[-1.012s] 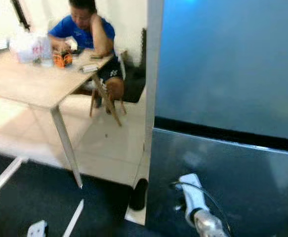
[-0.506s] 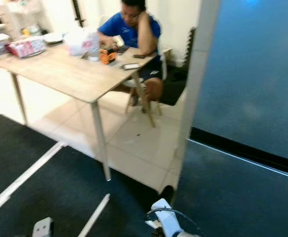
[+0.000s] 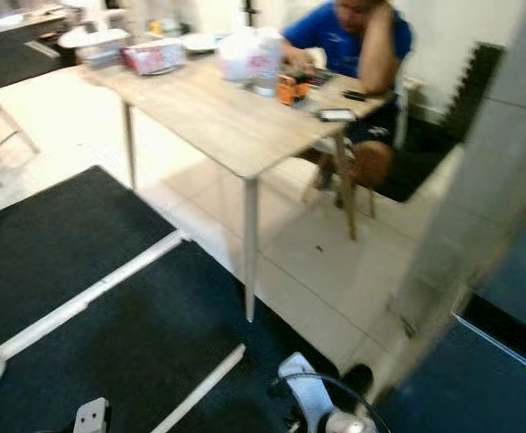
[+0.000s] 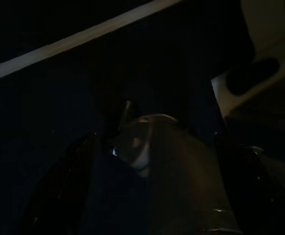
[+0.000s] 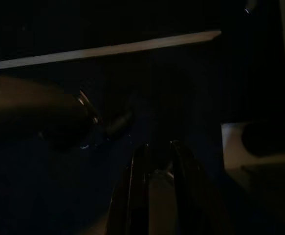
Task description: Restocking fridge
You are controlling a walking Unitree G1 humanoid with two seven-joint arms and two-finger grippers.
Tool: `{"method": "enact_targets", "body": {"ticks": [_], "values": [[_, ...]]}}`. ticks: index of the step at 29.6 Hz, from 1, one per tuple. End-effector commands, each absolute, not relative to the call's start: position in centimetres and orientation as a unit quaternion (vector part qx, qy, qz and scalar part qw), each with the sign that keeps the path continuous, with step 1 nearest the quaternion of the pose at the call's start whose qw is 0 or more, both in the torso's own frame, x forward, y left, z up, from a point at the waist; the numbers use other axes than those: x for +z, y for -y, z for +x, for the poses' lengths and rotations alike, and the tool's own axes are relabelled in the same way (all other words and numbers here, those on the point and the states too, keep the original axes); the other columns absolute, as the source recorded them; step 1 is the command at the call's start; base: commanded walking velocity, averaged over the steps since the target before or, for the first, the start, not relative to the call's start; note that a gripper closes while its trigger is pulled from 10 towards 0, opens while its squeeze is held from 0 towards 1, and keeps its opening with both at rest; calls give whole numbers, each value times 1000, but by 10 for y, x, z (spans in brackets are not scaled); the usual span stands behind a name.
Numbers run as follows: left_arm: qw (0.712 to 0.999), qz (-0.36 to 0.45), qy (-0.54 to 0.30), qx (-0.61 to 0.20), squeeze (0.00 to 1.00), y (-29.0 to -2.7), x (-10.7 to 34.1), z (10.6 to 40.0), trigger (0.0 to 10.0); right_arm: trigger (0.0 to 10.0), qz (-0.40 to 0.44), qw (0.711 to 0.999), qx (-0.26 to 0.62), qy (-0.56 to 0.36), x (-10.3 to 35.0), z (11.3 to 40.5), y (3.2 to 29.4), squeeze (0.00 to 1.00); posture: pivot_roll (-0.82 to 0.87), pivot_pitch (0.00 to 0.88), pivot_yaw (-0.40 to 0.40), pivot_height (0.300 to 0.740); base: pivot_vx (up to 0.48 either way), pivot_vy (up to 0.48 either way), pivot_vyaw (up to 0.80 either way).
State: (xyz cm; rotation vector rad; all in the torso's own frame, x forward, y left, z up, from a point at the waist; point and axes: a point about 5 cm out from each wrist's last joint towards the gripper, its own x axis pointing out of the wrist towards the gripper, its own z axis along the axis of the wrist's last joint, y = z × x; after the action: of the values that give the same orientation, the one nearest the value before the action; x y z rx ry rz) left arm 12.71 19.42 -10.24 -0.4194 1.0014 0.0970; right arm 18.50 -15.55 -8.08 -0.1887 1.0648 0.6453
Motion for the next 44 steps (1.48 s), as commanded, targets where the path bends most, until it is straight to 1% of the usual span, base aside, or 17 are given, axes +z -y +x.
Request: {"method": "enact_targets", "body": {"ticks": [1, 13, 18, 19, 20, 21, 23, 24, 25, 26, 27, 28, 29, 31, 34, 40, 44], "values": [[853, -195, -482, 46, 0, -195, -103, 124, 10000, 10000, -91, 805, 309, -498, -81, 184, 154, 0, -61, 0, 20, 740, 0, 0, 750], [856, -194, -478, 37, 0, -193, -102, 130, 10000, 10000, -109, 806, 314, -489, -81, 185, 148, 0, -58, 0, 27, 740, 0, 0, 750], [856, -191, -479, 37, 0, -195, -101, 132, 10000, 10000, -131, 812, 287, -491, -84, 182, 155, 0, -52, 0, 28, 740, 0, 0, 747], [857, -189, -479, 38, 0, -197, -101, 132, 10000, 10000, -143, 815, 270, -491, -85, 181, 159, 0, -52, 0, 28, 740, 0, 0, 731], [857, -182, -480, 39, 0, -200, -100, 132, 10000, 10000, -175, 826, 222, -488, -85, 182, 172, 0, -51, 0, 31, 740, 0, 0, 706], [857, -182, -480, 39, 0, -200, -100, 132, 10000, 10000, -175, 826, 222, -488, -85, 182, 172, 0, -51, 0, 31, 740, 0, 0, 706], [857, -176, -483, 35, 0, -201, -100, 131, 10000, 10000, -169, 840, 163, -489, -84, 183, 187, 0, -52, 0, 35, 740, 0, 0, 216], [857, -176, -483, 35, 0, -201, -100, 131, 10000, 10000, -169, 840, 163, -489, -84, 183, 187, 0, -52, 0, 35, 740, 0, 0, 0], [857, -175, -485, 31, 0, -201, -101, 131, 10000, 10000, -164, 844, 140, -491, -84, 182, 193, 0, -52, 0, 35, 740, 0, 0, 0], [857, -175, -485, 31, 0, -201, -101, 131, 10000, 10000, -164, 844, 140, -491, -84, 182, 193, 0, -52, 0, 35, 740, 0, 0, 0], [856, -176, -485, 29, 0, -201, -101, 130, 10000, 10000, -167, 844, 124, -495, -84, 180, 199, 0, -52, 0, 35, 740, 304, 0, 0], [856, -174, -486, 27, 0, -201, -101, 130, 10000, 10000, -171, 837, 102, -509, -86, 171, 211, 0, -54, 0, 37, 740, 480, 0, 0], [856, -174, -486, 27, 0, -201, -101, 130, 10000, 10000, -171, 837, 102, -509, -86, 171, 211, 0, -54, 0, 37, 740, 480, 0, 0], [856, -173, -486, 27, 0, -201, -100, 131, 10000, 10000, -169, 829, 87, -526, -90, 160, 218, 0, -55, 0, 39, 740, 480, 0, 0], [856, -174, -486, 27, 0, -200, -101, 130, 10000, 10000, -172, 821, 81, -538, -93, 151, 222, 0, -55, 0, 38, 740, 480, 0, 0], [855, -174, -488, 24, 0, -198, -101, 129, 10000, 10000, -171, 815, 67, -550, -97, 139, 224, 0, -55, 0, 38, 740, 480, 0, 0], [855, -173, -489, 22, 0, -198, -101, 129, 10000, 10000, -170, 815, 64, -551, -97, 139, 224, 0, -60, 0, 40, 740, 480, 0, 0]]}}
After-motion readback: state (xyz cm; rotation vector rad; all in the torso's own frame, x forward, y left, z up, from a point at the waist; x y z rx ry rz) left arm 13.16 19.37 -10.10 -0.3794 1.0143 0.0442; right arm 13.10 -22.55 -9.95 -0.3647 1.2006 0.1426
